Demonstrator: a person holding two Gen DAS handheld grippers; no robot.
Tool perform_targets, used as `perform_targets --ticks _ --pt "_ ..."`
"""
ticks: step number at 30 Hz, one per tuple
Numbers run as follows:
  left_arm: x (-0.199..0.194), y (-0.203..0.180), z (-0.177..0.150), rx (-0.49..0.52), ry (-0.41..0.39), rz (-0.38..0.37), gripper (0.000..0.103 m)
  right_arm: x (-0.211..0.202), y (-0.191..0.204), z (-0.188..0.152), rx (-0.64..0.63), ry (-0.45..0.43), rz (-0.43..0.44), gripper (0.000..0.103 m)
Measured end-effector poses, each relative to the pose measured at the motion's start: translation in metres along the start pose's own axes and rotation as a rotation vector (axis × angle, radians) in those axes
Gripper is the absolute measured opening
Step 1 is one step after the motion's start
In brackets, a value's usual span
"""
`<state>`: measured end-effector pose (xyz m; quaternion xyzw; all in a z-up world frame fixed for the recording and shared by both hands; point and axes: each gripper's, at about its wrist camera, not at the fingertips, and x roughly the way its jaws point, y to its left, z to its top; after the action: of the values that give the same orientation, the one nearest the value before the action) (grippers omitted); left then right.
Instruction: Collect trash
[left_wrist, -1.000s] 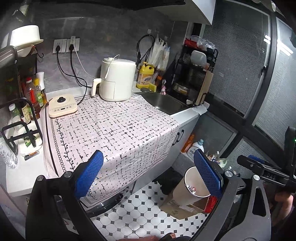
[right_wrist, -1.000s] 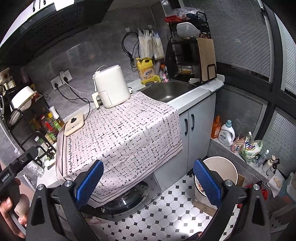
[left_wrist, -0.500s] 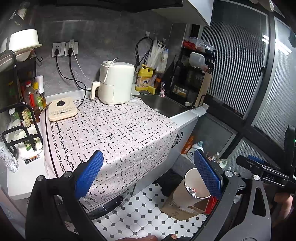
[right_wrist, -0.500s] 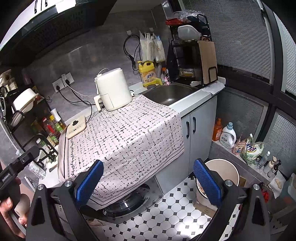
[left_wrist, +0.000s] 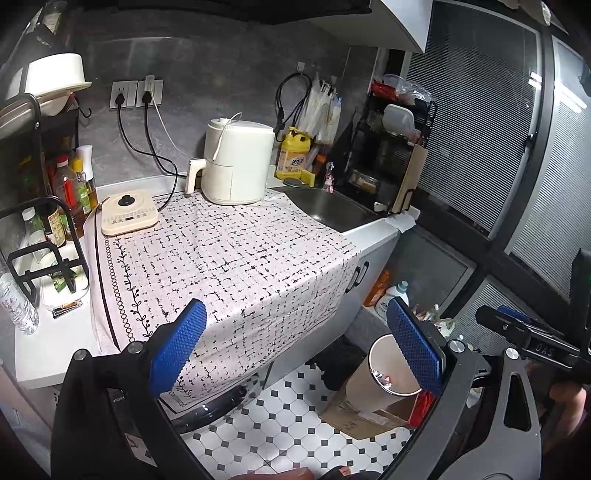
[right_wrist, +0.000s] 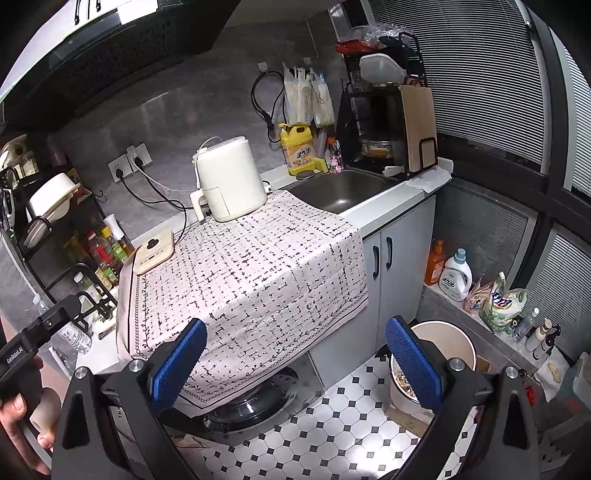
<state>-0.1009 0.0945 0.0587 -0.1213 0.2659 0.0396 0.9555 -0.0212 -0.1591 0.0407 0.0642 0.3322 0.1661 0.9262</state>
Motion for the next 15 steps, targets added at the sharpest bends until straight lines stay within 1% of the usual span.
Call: perform_targets --ticks 15 --pt "0.0007 0.0023 -0.0006 0.005 -0.001 -0.016 0.097 -0.0040 0.0011 -0.0039 0.008 -0.003 -0.017 0.095"
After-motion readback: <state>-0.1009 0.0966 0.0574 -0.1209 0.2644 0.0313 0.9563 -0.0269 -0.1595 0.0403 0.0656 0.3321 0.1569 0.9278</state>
